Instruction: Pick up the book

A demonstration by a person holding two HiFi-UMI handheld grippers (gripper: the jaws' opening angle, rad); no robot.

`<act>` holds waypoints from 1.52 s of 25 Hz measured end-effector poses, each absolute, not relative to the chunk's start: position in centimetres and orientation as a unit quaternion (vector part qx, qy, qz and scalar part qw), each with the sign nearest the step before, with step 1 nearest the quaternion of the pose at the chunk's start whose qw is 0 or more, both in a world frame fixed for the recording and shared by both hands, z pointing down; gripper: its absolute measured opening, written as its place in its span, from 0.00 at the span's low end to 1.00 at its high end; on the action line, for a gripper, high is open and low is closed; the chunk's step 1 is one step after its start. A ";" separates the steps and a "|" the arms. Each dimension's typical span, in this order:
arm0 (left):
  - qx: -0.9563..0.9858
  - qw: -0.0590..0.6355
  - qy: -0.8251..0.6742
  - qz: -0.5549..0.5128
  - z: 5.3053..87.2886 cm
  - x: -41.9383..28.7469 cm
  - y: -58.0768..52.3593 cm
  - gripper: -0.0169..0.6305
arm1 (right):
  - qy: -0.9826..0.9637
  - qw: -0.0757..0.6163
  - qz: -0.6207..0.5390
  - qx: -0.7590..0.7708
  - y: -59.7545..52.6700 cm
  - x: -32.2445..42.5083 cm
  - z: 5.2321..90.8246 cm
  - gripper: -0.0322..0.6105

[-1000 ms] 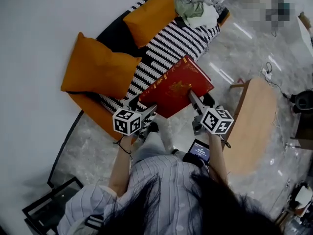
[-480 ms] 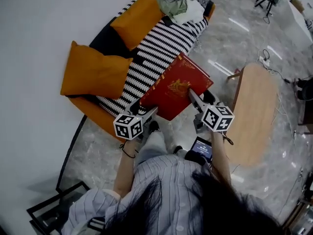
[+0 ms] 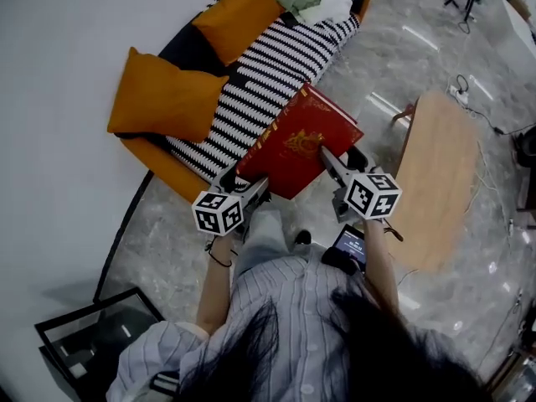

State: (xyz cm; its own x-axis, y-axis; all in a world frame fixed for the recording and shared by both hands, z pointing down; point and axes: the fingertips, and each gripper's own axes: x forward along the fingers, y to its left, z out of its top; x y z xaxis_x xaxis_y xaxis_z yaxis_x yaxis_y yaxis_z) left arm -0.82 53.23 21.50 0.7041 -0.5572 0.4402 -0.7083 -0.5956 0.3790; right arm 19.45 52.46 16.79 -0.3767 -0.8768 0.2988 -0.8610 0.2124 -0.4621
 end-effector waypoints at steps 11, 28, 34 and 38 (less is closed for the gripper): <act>0.864 0.270 -0.409 0.112 21.3 -2.6 62.1 0.60 | 0.810 0.016 -0.280 -0.515 59.5 17.7 17.3 0.54; 0.850 0.265 -0.445 0.097 20.3 -4.0 65.4 0.60 | 0.835 0.021 -0.262 -0.483 61.9 16.2 16.5 0.54; 0.854 0.266 -0.437 0.098 20.3 -4.3 65.5 0.60 | 0.837 0.018 -0.253 -0.485 61.9 15.8 16.1 0.54; 0.859 0.267 -0.428 0.091 19.9 -4.0 65.4 0.60 | 0.834 0.020 -0.249 -0.492 62.3 16.2 15.9 0.54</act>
